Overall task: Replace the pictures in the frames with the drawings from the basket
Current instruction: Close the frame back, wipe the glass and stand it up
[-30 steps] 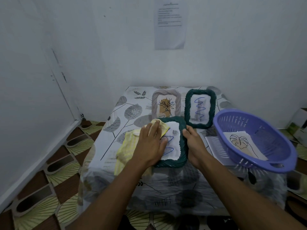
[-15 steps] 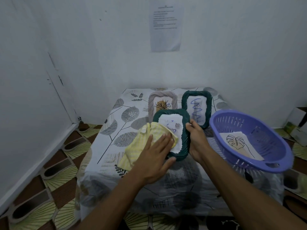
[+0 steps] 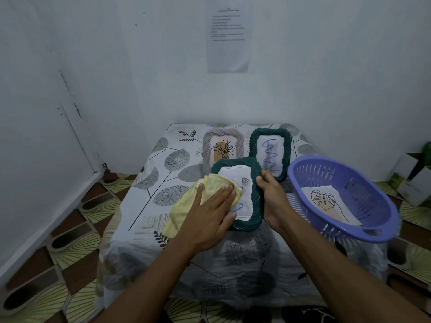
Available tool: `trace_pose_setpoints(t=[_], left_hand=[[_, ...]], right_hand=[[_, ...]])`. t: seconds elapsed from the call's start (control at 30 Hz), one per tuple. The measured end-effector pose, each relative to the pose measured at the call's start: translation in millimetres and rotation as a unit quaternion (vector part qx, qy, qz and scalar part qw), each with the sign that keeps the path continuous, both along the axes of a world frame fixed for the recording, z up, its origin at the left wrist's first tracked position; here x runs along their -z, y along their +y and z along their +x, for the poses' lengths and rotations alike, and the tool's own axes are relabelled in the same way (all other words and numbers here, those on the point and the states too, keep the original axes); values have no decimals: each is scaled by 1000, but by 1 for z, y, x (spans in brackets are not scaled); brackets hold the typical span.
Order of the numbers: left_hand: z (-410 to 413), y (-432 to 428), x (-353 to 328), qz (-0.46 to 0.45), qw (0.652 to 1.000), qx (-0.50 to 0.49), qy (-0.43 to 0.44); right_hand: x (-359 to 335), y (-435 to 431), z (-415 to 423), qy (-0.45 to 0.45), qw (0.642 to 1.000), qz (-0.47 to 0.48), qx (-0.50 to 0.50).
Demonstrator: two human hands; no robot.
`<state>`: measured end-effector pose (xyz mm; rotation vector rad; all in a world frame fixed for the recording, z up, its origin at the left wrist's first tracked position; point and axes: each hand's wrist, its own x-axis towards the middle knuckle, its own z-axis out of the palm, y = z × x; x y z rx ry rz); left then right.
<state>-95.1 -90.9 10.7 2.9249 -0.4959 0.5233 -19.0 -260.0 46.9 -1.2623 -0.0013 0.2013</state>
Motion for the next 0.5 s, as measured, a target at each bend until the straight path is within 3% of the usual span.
trace_pose_setpoints(t=[0.1,0.3,0.5], left_hand=[[12,-5,-16,-27,999,-25,1],[-10,-15,5,-6,997,77,9],[12,-11,-19,6,1000,-12,1]], right_hand=[[3,6,-6,2,1000,13,-20],[-3,-5,6,22,999,17,31],[6,1,-4,37,999,29,4]])
